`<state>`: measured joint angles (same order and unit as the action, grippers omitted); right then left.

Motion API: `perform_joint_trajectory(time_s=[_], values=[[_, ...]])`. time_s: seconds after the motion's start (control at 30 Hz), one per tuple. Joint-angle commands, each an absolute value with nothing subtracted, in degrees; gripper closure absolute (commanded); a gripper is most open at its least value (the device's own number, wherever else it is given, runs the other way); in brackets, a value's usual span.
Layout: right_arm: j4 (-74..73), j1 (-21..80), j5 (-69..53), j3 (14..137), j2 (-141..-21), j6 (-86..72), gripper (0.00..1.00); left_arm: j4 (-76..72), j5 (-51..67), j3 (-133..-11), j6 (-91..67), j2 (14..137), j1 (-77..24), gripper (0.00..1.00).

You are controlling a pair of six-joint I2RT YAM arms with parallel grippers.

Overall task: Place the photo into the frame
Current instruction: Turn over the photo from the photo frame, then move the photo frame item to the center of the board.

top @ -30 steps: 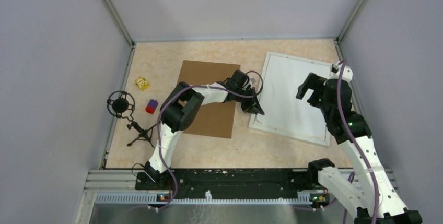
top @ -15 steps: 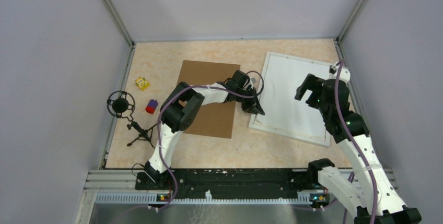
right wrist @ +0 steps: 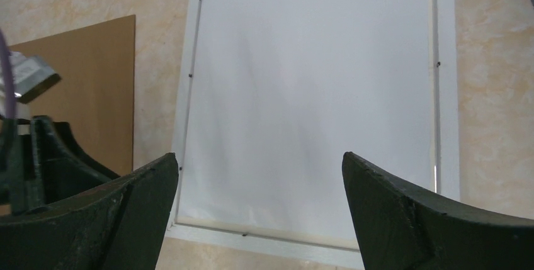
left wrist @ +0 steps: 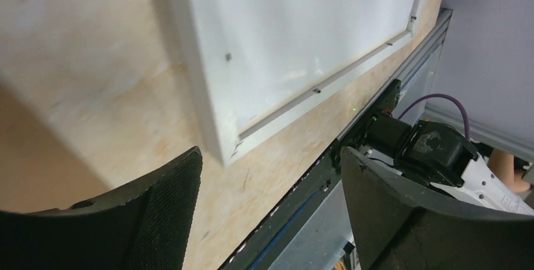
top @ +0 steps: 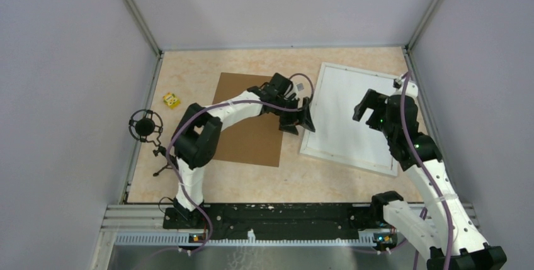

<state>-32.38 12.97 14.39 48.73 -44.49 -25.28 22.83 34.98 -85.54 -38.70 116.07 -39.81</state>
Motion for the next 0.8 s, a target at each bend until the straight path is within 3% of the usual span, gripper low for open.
perform_joint_trajectory(time_s=[0.0,0.17,0.33,0.5,0.77], values=[[-27.89,12.61,7.61,47.95,-48.42,-24.18,0.01,30.33,30.02,-80.35,-29.52,103.21,-32.96,0.13],[-20.61,14.82,-10.8,49.93,-61.34,-26.95,0.01,37.87,13.55,-74.55,-22.17,94.47,-23.82,0.04],[-16.61,32.71,-9.01,60.2,-78.6,-30.38,0.01,40.02,2.06,-70.92,-25.69,93.66,-14.55,0.02],[-1.2,35.19,-17.48,57.05,-89.99,-47.56,0.01,40.73,-4.13,-73.46,-30.57,98.38,-10.63,0.02],[-0.88,35.68,-18.18,60.87,-102.12,-50.0,0.01,42.8,-12.77,-80.23,-30.89,107.25,-7.82,0.02]])
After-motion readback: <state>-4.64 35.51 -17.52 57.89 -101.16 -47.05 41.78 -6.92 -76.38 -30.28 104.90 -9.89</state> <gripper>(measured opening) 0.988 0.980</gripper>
